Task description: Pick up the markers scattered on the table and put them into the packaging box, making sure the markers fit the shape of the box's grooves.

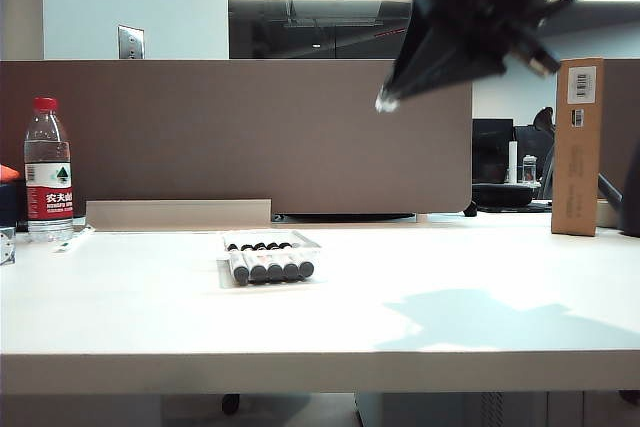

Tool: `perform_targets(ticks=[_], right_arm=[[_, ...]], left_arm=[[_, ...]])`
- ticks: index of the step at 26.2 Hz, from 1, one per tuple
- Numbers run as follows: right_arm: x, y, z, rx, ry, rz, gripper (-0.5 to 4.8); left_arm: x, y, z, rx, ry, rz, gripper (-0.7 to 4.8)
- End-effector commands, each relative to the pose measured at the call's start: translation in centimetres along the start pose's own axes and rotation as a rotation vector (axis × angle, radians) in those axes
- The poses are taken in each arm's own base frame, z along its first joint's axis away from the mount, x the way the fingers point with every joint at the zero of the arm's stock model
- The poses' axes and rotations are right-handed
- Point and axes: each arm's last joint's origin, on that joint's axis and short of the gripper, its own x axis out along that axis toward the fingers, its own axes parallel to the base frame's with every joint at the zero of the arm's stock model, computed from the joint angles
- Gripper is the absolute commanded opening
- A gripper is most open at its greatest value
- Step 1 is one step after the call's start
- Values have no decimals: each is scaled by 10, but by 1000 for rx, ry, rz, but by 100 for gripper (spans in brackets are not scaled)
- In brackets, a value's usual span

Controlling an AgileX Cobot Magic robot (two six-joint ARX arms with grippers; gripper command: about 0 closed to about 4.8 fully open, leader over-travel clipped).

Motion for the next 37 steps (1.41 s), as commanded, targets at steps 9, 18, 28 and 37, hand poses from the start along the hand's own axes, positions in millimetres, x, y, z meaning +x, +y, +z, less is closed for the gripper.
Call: perform_targets(ticks=[9,18,28,37], right_arm=[[-92,1,18,-74,-396,-475,-8],[-137,-26,-6,5,-488,-600,-8],[-144,-72,-96,99,-541,-704,-8],[-131,-87,-141,32,-583,-631,-8]], left_arm=[[0,0,3,2,-17,2,-5],[0,0,3,1,-16,2,-5],[0,0,2,1,-14,1,-5],[0,0,2,1,-14,1,-5]])
